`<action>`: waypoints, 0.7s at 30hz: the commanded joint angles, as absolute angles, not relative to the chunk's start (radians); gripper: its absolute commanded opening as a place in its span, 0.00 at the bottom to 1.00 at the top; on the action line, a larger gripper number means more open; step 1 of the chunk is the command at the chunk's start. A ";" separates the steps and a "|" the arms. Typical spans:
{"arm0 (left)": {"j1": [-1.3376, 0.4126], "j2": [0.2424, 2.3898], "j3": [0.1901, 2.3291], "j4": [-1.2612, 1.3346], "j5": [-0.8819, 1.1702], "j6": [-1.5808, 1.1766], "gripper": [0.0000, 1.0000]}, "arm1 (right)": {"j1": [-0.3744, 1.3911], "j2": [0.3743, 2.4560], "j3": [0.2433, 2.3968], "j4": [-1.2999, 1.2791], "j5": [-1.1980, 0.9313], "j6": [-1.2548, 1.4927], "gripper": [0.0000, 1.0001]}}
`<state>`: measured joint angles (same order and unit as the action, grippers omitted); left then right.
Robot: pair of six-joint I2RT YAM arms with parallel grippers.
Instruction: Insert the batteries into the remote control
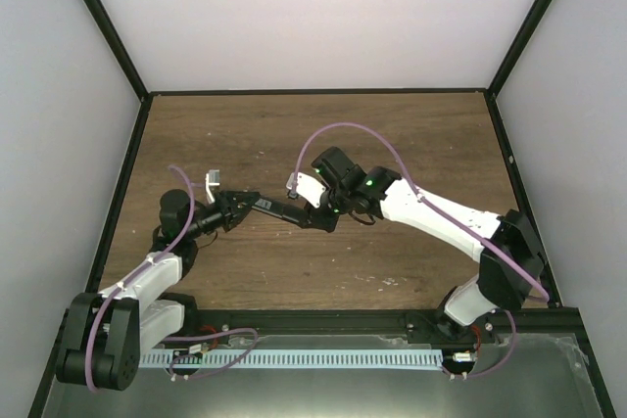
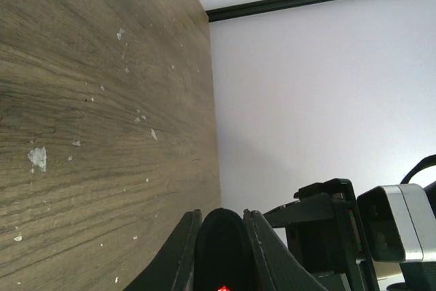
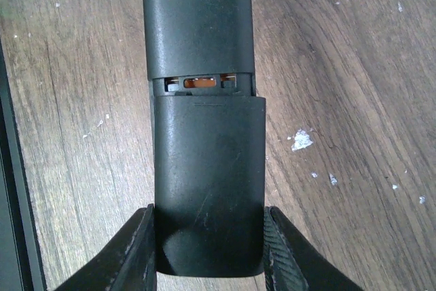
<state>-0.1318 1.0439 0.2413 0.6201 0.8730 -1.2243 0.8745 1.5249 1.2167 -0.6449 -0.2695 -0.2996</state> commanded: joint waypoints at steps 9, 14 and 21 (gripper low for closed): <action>-0.143 1.054 0.273 0.660 0.872 -1.221 0.00 | 0.903 1.548 1.272 -0.641 -0.214 -0.337 0.24; -0.145 1.057 0.274 0.655 0.868 -1.216 0.00 | 0.909 1.544 1.267 -0.631 -0.196 -0.343 0.24; -0.146 1.056 0.277 0.656 0.869 -1.217 0.00 | 0.910 1.573 1.267 -0.646 -0.175 -0.341 0.24</action>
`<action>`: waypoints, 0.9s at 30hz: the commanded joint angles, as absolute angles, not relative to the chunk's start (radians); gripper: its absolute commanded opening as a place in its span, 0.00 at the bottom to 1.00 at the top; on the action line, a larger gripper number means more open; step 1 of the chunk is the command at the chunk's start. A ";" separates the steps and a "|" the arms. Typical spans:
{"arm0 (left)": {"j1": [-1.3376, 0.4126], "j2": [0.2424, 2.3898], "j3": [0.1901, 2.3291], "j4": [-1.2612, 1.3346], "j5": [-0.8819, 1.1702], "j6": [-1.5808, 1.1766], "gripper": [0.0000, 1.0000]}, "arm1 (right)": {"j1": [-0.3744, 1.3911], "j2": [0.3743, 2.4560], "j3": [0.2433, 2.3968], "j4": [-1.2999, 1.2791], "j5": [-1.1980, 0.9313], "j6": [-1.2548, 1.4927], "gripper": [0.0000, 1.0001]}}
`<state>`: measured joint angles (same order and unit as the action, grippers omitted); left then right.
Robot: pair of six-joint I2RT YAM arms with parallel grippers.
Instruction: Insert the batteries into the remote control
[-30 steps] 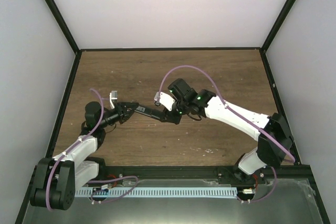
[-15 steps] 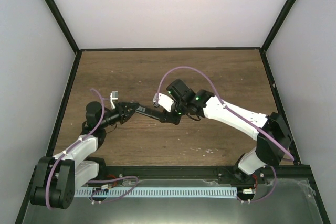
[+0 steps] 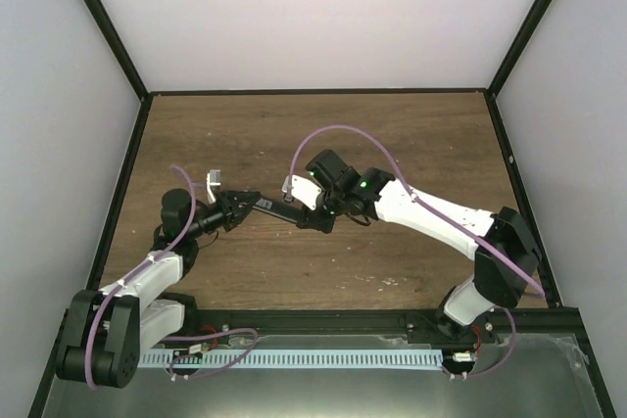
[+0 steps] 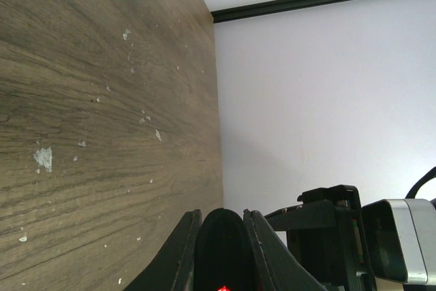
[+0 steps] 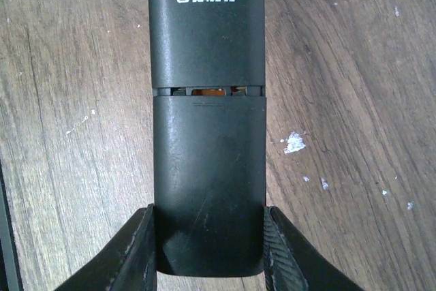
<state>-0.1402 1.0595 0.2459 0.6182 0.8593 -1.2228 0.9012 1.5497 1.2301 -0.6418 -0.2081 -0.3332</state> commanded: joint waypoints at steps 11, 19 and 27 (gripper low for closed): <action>-0.149 1.043 0.248 0.661 0.877 -1.211 0.00 | 0.909 1.577 1.271 -0.628 -0.155 -0.328 0.25; -0.149 1.026 0.226 0.664 0.881 -1.190 0.00 | 0.909 1.586 1.287 -0.640 -0.166 -0.316 0.25; -0.148 1.052 0.158 0.726 0.843 -1.174 0.00 | 0.909 1.512 1.251 -0.584 -0.173 -0.303 0.25</action>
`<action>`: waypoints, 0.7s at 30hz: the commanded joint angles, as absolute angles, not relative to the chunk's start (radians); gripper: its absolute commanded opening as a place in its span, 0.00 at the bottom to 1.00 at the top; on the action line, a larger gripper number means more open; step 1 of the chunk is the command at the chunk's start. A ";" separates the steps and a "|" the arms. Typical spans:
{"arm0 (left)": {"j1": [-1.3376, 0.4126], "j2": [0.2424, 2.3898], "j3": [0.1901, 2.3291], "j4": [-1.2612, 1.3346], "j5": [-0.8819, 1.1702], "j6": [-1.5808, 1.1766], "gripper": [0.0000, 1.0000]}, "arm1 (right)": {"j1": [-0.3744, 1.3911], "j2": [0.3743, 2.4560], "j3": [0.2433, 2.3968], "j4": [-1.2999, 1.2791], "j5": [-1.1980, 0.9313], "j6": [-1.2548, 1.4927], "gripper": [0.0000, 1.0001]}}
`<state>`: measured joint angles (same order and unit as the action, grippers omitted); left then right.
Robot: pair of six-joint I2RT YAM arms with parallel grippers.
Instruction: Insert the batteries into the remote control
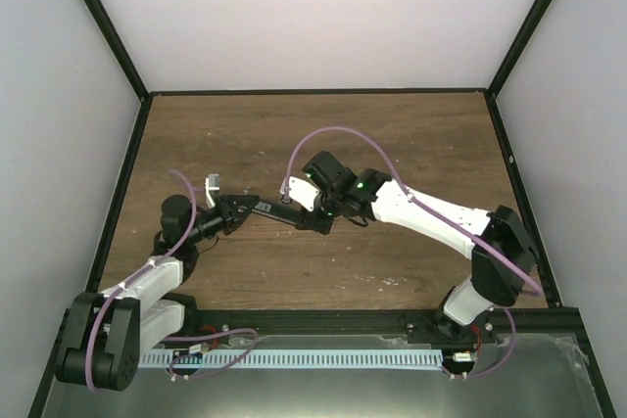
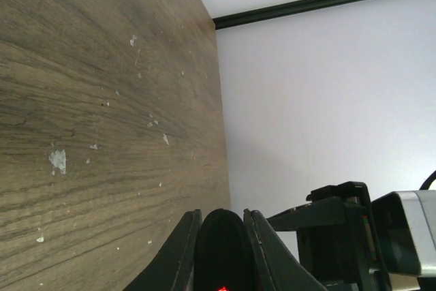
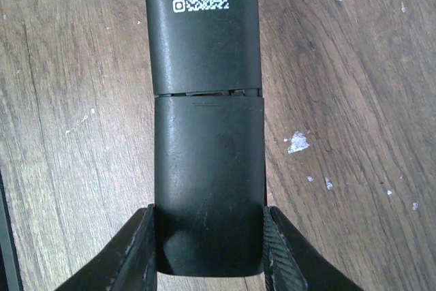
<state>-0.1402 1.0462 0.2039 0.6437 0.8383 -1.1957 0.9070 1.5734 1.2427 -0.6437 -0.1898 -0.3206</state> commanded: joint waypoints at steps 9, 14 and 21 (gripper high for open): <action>-0.143 1.164 0.035 0.957 0.798 -1.183 0.00 | 0.906 1.463 1.140 -0.501 -0.189 -0.304 0.25; -0.143 1.151 -0.051 1.008 0.745 -1.187 0.00 | 0.900 1.453 1.079 -0.442 -0.211 -0.305 0.25; -0.143 0.976 -0.110 0.824 0.682 -1.115 0.00 | 0.898 1.484 1.001 -0.391 -0.241 -0.306 0.24</action>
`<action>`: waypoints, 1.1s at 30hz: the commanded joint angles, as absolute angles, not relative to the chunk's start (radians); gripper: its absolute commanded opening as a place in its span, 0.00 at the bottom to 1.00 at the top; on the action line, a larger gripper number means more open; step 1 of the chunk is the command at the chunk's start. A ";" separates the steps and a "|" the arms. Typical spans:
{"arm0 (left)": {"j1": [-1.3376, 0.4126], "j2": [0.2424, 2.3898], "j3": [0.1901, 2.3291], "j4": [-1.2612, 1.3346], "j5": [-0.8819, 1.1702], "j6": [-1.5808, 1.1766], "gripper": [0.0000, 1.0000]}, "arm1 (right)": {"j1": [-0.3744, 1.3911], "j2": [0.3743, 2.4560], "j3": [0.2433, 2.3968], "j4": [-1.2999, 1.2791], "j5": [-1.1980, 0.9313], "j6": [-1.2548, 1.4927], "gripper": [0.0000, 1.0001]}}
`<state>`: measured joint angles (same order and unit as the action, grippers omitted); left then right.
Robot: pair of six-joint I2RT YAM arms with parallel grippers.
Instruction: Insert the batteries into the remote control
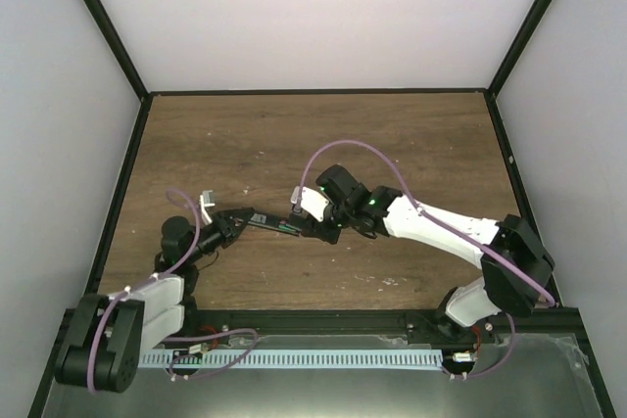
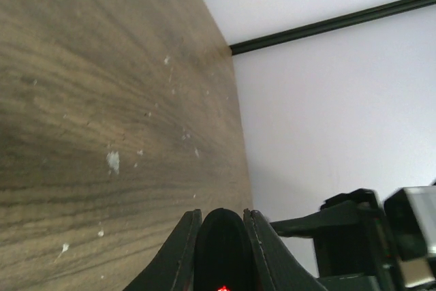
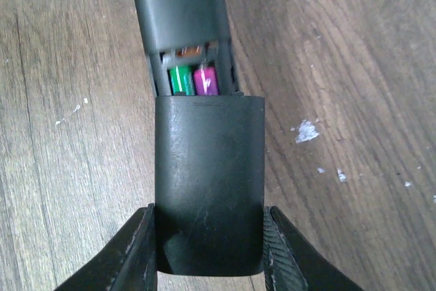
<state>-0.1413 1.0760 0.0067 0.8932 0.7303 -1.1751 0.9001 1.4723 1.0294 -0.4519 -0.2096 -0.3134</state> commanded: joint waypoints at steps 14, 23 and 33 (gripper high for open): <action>-0.139 0.830 -0.075 0.617 0.648 -1.045 0.00 | 0.898 1.500 1.026 -0.353 -0.181 -0.312 0.24; -0.138 1.161 0.010 0.829 0.728 -1.005 0.00 | 0.884 1.472 1.083 -0.396 -0.056 -0.297 0.24; -0.139 1.489 0.048 1.138 0.774 -1.048 0.00 | 0.842 1.444 1.000 -0.374 -0.117 -0.268 0.24</action>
